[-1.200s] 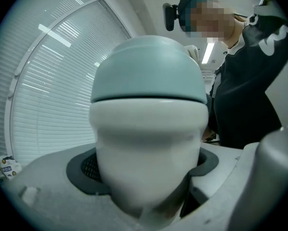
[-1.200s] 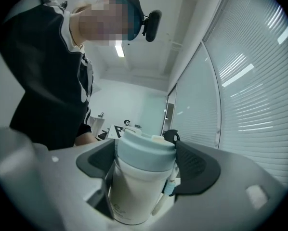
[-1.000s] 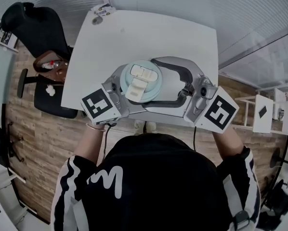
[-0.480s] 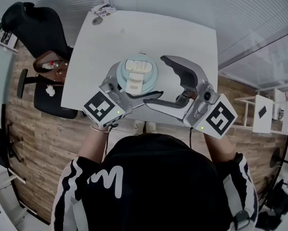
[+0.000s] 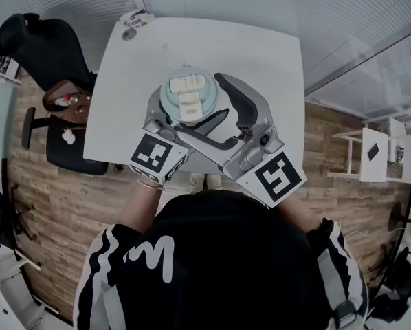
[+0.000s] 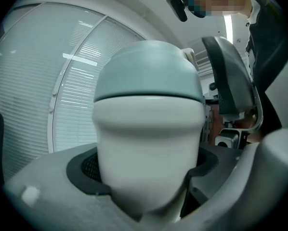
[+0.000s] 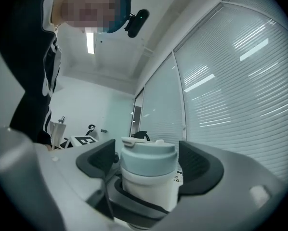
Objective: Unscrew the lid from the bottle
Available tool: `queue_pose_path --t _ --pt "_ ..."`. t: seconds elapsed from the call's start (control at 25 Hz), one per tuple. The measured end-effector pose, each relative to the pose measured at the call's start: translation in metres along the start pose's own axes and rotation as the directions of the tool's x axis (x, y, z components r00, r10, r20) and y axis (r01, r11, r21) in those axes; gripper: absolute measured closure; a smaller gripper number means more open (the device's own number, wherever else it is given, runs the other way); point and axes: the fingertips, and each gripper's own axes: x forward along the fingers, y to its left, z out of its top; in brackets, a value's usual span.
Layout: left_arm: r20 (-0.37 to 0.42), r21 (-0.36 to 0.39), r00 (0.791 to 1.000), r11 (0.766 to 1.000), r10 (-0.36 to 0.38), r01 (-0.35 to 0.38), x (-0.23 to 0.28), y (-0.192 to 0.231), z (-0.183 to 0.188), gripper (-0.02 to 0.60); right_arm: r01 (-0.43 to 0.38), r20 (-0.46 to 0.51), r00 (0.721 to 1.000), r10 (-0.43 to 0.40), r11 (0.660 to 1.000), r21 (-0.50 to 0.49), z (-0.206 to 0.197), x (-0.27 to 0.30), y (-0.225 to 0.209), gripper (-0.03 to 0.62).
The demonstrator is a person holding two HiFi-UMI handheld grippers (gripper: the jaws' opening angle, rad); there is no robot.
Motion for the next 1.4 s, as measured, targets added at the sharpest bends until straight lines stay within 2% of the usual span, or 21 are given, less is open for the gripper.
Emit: queue_pose_path --t 0.16,0.36,0.64,0.8,0.96,1.12,1.4 --pt "-0.026 0.008 0.999 1.0 0.026 -0.026 0.002 -0.004 -0.008 0.126 0.023 0.007 1.0 -0.023 0.999 0.024 -0.003 0.003 -0.001 0.189" --pt "0.014 0.03 0.997 0.997 0.077 -0.077 0.003 0.002 -0.004 0.126 0.067 -0.004 0.998 -0.067 0.998 0.003 -0.01 0.01 -0.005 0.174" --pt "-0.007 0.024 0.999 0.999 0.034 -0.034 0.001 -0.005 -0.006 0.126 0.023 -0.035 0.999 -0.022 1.0 0.019 -0.018 0.014 -0.004 0.178" --pt "-0.019 0.029 1.0 0.999 -0.024 0.024 0.001 -0.01 -0.009 0.126 -0.019 -0.039 0.999 0.02 1.0 0.02 -0.019 0.012 -0.001 0.171" --pt "-0.028 0.003 0.993 0.993 -0.116 0.117 0.0 -0.021 -0.006 0.126 -0.087 -0.041 0.995 0.087 0.996 0.013 -0.018 0.006 0.003 0.171" --pt "-0.049 0.034 0.981 0.981 -0.189 0.191 -0.002 -0.029 -0.006 0.126 -0.158 -0.048 0.986 0.158 0.987 0.01 -0.016 0.0 0.006 0.168" --pt "-0.064 0.011 0.929 0.931 -0.364 0.366 -0.01 -0.047 0.001 0.126 -0.272 -0.064 0.961 0.269 0.962 -0.036 -0.01 -0.01 0.014 0.17"
